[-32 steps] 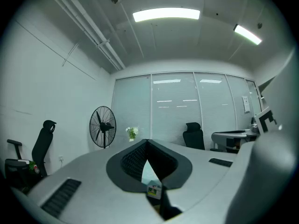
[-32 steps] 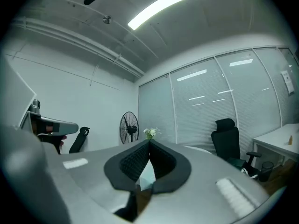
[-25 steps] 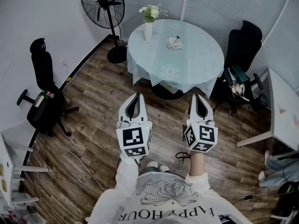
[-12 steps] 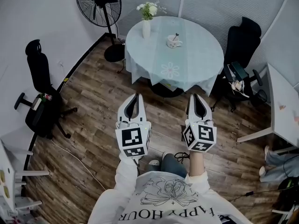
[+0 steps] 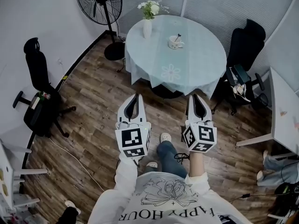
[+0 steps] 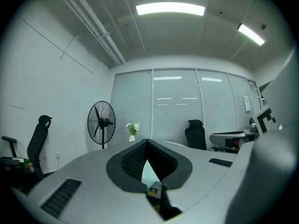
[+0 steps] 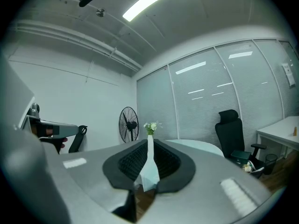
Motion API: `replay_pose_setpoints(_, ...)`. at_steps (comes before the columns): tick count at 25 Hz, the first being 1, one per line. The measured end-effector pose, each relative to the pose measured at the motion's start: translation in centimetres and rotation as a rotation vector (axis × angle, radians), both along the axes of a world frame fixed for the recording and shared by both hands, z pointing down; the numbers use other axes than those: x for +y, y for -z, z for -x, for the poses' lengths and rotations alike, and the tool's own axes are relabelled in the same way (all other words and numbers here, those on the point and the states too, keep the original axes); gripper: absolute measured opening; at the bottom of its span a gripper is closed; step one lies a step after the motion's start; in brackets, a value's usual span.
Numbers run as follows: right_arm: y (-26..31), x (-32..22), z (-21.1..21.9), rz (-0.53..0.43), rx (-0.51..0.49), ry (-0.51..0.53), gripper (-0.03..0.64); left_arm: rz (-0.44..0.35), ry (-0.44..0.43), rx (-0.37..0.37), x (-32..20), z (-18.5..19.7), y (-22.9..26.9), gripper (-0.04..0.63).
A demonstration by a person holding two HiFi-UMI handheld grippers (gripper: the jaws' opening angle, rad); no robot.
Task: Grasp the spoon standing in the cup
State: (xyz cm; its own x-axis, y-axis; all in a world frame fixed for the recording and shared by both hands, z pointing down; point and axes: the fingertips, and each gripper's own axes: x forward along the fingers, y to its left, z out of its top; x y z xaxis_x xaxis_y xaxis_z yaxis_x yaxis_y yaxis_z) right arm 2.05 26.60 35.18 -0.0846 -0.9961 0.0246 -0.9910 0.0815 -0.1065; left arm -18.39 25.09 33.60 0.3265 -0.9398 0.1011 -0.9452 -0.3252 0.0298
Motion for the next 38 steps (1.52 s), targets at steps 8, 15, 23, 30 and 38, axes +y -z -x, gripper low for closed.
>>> replay_pose_setpoints(8, 0.1, -7.7, -1.8, -0.010, -0.003, 0.046, 0.035, -0.004, 0.032, -0.004, -6.8, -2.2, -0.1, 0.006)
replay_pose_setpoints(15, 1.2, -15.2, -5.3, -0.026, 0.001, 0.081, 0.035, -0.009, 0.064, -0.006, -13.5, -5.6, 0.5, 0.006)
replay_pose_setpoints(23, 1.2, -22.4, -9.1, -0.022, 0.003, 0.103, 0.035, -0.015, 0.075, -0.003, -20.5, -9.4, 0.9, 0.006)
replay_pose_setpoints(30, 0.2, -26.1, -11.0, -0.009, -0.004, 0.110, 0.044, -0.004, 0.081, -0.006, -24.0, -11.3, 0.2, 0.006)
replay_pose_setpoints(38, -1.6, -28.8, -11.2, 0.031, -0.020, 0.111, 0.049, 0.031, 0.090, -0.017, -26.2, -11.2, -1.2, 0.006)
